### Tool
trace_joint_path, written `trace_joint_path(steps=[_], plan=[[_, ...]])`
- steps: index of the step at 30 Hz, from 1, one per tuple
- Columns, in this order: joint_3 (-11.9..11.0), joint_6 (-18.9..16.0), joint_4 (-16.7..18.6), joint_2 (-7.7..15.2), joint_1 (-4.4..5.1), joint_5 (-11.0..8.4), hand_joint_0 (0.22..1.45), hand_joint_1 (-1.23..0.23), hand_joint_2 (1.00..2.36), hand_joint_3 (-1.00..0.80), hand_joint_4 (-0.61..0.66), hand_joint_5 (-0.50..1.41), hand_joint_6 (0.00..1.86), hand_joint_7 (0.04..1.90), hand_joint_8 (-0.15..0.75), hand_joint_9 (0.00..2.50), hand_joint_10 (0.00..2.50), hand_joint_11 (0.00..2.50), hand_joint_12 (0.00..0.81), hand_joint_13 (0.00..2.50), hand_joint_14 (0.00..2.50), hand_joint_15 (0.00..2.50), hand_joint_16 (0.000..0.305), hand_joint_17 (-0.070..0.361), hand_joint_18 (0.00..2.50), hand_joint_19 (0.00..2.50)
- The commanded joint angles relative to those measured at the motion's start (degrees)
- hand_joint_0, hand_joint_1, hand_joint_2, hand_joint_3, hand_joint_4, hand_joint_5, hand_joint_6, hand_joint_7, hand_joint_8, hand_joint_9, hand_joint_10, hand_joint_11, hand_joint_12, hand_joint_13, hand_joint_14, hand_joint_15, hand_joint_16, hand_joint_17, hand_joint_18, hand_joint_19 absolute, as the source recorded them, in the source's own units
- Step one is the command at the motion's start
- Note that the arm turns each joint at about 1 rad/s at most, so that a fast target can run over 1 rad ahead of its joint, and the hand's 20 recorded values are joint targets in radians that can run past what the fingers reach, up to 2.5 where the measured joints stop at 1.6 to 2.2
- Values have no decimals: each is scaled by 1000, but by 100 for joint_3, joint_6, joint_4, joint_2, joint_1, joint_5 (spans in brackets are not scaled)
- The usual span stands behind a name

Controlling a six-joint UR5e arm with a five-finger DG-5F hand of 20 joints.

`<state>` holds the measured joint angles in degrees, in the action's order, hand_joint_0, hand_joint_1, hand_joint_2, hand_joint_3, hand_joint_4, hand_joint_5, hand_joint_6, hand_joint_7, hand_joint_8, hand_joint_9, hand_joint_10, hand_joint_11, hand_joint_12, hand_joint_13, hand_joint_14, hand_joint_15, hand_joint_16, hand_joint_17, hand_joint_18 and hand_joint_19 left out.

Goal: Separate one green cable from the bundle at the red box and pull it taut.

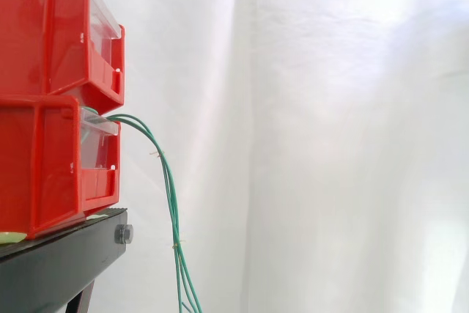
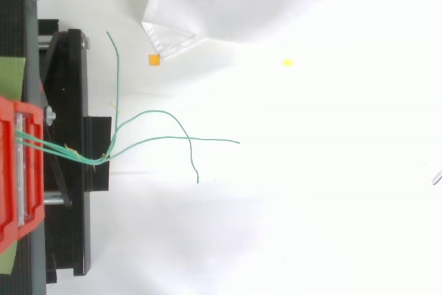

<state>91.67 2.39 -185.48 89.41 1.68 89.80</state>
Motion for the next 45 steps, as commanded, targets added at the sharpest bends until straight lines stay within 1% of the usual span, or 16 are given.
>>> trace_joint_path(steps=[1,10,15,16,17,18,19,22,23,25,28,35,37,39,43,45], plan=[[0,16,-173,-2,8,-15,470,-604,1000,-500,259,-173,502,722,314,1325,2500,1550,401,1217,2500,1258,69,156,1860,1491],[0,-55,-463,-2,25,-7,472,-625,1000,-500,262,-173,502,725,315,1338,2500,1471,400,1230,2500,1244,71,159,1888,1469],[0,-55,-366,-2,34,-314,473,-630,1000,-500,266,-173,502,725,332,1353,2500,1522,430,1249,2500,1240,75,169,2027,1370],[0,-55,-349,-2,34,-490,472,-631,1000,-500,267,-172,502,728,341,1350,2500,1541,452,1248,2500,1260,75,169,2043,1257],[0,-63,-331,-2,43,-622,472,-633,1000,-500,264,-172,502,727,341,1346,2500,1557,468,1245,2500,1254,228,171,2035,1142],[0,-63,-331,-2,43,-622,472,-632,1000,-500,266,-173,502,728,340,1344,2500,1557,480,1246,2500,1256,228,171,2037,1090],[0,-99,-287,-2,60,-763,472,-632,1000,-500,268,-173,503,727,357,1336,2500,1611,514,1240,2500,1292,225,169,2017,948],[0,-195,-261,-2,69,-824,470,-635,1000,-500,271,-174,502,727,360,1315,2500,1642,592,1250,2500,1346,222,167,1939,502],[0,-283,-252,7,78,-842,470,-636,1000,-500,272,-174,502,727,369,1308,2500,1641,600,1248,2500,1360,74,166,1895,394],[0,-441,-252,-2,87,-842,469,-636,1000,-500,273,-174,502,726,362,1302,2500,1646,592,1241,2500,1382,73,164,1790,212],[0,-564,-252,7,104,-850,468,-638,1000,-500,274,-175,503,725,364,1289,2500,1642,589,1227,2500,1361,74,166,1784,144],[-61,-643,-252,15,192,-1176,467,-641,1000,-500,275,-176,502,725,364,1255,2500,1632,576,1215,2500,1394,72,163,1763,163],[-88,-661,-252,33,210,-1184,468,-641,1000,-500,275,-176,502,723,365,1245,2500,1611,571,1207,2500,1396,73,163,1764,148],[-316,-723,-313,288,227,-1167,468,-641,1000,-500,275,-176,502,723,365,1236,2500,1592,570,1205,2500,1386,72,163,1762,141],[-492,-758,-436,516,227,-1105,468,-642,1000,-500,273,-176,502,723,358,1229,2500,1579,558,1195,2500,1381,72,161,1759,149],[-536,-775,-454,534,236,-1079,467,-643,1000,-500,270,-177,502,725,358,1229,2500,1575,559,1195,2500,1391,72,161,1760,150]])
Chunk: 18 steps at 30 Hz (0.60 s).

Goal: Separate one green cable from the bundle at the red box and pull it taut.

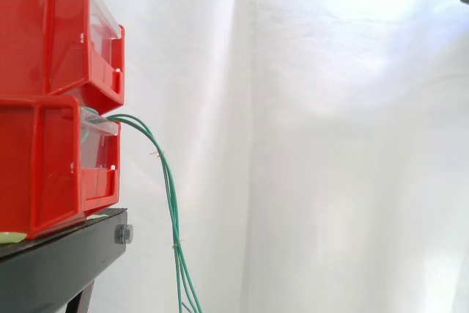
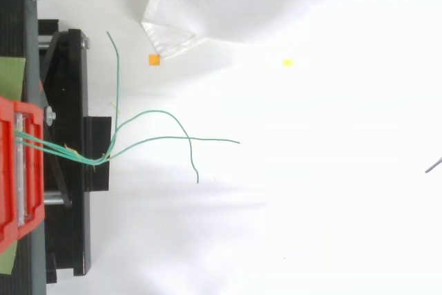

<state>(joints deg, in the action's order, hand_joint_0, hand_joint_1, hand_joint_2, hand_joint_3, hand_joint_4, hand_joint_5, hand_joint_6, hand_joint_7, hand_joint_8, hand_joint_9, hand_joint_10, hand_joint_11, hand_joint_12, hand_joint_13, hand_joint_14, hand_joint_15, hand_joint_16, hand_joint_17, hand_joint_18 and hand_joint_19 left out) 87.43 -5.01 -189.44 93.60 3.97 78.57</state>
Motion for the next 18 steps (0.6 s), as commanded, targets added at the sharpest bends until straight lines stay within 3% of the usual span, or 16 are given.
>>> trace_joint_path(steps=[1,7,14,18], plan=[[-112,-35,-58,114,-1,62,468,-643,1000,-500,273,-177,502,725,357,1230,2500,1544,560,1197,2500,1363,72,161,1759,152],[-112,-35,39,132,25,36,468,-648,1000,-500,275,-177,502,724,364,1243,2500,1576,542,1212,2500,1370,70,158,1760,148],[-104,-44,83,492,-28,150,466,-655,1000,-500,281,-174,502,727,396,1285,2500,1663,567,1333,2500,1478,73,165,1817,146],[-112,-79,285,677,-45,194,466,-656,1000,-500,282,-174,502,730,406,1297,2500,1716,571,1342,2500,1540,74,166,1831,142]])
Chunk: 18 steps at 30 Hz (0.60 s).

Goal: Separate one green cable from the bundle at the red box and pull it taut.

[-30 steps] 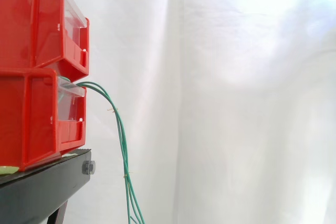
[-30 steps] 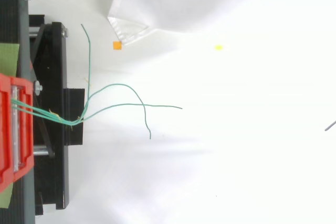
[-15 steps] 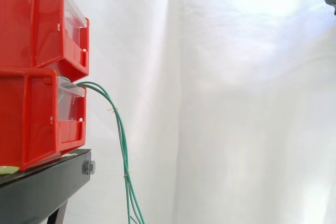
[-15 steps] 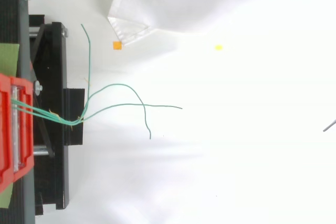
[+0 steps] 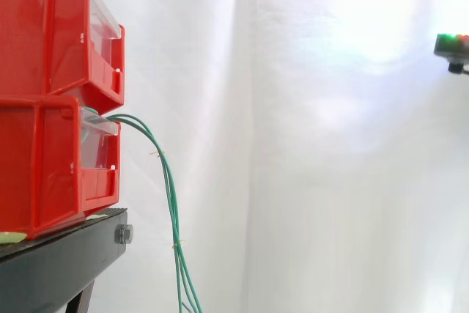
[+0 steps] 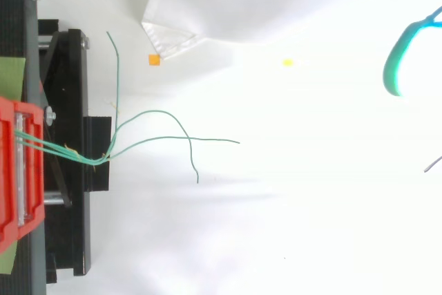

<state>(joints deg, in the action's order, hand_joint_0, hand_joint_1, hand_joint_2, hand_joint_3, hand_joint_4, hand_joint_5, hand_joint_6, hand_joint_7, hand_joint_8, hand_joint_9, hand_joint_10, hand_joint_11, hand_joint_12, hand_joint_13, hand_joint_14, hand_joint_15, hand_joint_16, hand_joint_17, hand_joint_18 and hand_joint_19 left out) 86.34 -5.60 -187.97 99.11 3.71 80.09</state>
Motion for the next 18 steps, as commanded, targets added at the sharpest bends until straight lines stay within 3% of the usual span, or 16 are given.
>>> trace_joint_path(steps=[1,3,8,13,18], plan=[[-3,-64,331,267,-29,86,465,-657,1000,-500,284,-174,503,727,404,1296,2500,1716,571,1343,2500,1541,73,164,1829,144],[-3,-99,454,293,-46,130,465,-657,1000,-500,284,-174,502,731,405,1296,2500,1712,570,1341,2500,1526,74,166,1833,137],[-170,-336,788,785,-81,358,465,-657,1000,-500,282,-174,502,730,405,1293,2500,1702,569,1338,2500,1526,73,165,1826,155],[-355,-327,797,1005,-90,385,466,-669,1000,-500,279,-174,502,728,405,1285,2500,1708,569,1331,2500,1527,72,163,1820,147],[-346,-187,823,1137,-73,288,465,-698,1000,-500,274,-175,503,727,402,1283,2500,1697,555,1323,2500,1532,72,161,1816,159]])
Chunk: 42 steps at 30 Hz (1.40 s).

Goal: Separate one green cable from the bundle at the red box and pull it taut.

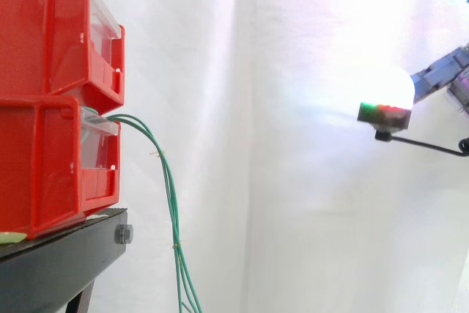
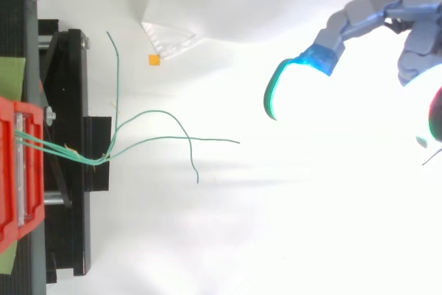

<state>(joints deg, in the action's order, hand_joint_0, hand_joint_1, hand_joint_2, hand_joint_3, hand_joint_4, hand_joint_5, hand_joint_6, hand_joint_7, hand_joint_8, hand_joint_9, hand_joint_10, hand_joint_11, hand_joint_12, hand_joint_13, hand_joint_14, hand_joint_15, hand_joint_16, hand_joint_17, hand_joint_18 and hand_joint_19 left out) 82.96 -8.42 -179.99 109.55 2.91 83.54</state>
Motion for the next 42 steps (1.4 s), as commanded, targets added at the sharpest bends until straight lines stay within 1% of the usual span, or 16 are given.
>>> trace_joint_path(steps=[1,5,9,10,15,19,20,21,23,26,27,29,33,37,39,42], plan=[[-16,113,34,163,7,-75,461,-718,1000,-500,273,-174,502,729,392,1286,2500,1703,554,1326,2500,1547,72,163,1823,171],[-87,324,104,260,7,-110,443,-744,1000,-500,261,-170,502,734,392,1322,2500,1686,540,1344,2500,1573,73,164,1801,201],[-113,781,271,312,7,-110,427,-756,1000,-500,261,-164,502,738,399,1375,2500,1729,545,1402,2500,1613,75,169,1835,193],[-113,1159,465,312,25,-110,420,-762,1000,-500,260,-162,502,738,395,1387,2500,1758,539,1410,2500,1662,76,171,1847,202],[-113,1475,711,321,51,-101,402,-763,1000,-500,273,-160,502,738,401,1412,2500,1798,539,1438,2500,1647,79,177,1887,183],[-157,2002,930,312,104,-83,392,-734,1000,-500,295,-162,502,739,416,1399,2500,1774,556,1431,2500,1612,83,187,1915,166],[-157,2002,930,312,104,-83,389,-710,1000,-500,302,-163,502,736,422,1390,2500,1775,559,1432,2500,1609,254,190,1926,168],[-166,2178,1010,312,122,-83,389,-710,1000,-500,304,-163,502,733,422,1390,2500,1773,559,1431,2500,1609,254,191,1928,169],[-175,2222,1036,312,139,-83,387,-702,1000,-500,308,-164,502,732,425,1382,2500,1799,559,1425,2500,1611,256,192,1925,163],[-192,2354,1247,321,192,-66,387,-695,1000,-500,310,-164,503,733,435,1386,2500,1802,559,1419,2500,1590,255,192,1922,147],[-192,2380,1273,321,192,-57,387,-695,1000,-500,308,-164,503,735,434,1382,2500,1792,559,1418,2500,1591,84,189,1919,148],[-192,2503,1335,321,210,-31,388,-693,1000,-500,305,-164,502,732,430,1379,2500,1787,559,1418,2500,1594,84,190,1918,160],[-227,2899,1616,523,262,-13,391,-688,1000,-500,307,-165,502,737,427,1379,2500,1763,560,1417,2500,1596,83,188,1910,163],[-438,2908,1836,761,280,-4,393,-686,1000,-500,306,-165,502,734,427,1378,2500,1765,560,1416,2500,1599,84,189,1908,163],[-755,2837,1809,1051,245,31,393,-686,1000,-500,306,-165,502,737,427,1379,2500,1767,559,1415,2500,1599,84,189,1909,162],[-799,2626,1836,1138,227,66,394,-687,1000,-500,306,-165,502,733,427,1379,2500,1765,559,1415,2500,1601,83,187,1907,160]])
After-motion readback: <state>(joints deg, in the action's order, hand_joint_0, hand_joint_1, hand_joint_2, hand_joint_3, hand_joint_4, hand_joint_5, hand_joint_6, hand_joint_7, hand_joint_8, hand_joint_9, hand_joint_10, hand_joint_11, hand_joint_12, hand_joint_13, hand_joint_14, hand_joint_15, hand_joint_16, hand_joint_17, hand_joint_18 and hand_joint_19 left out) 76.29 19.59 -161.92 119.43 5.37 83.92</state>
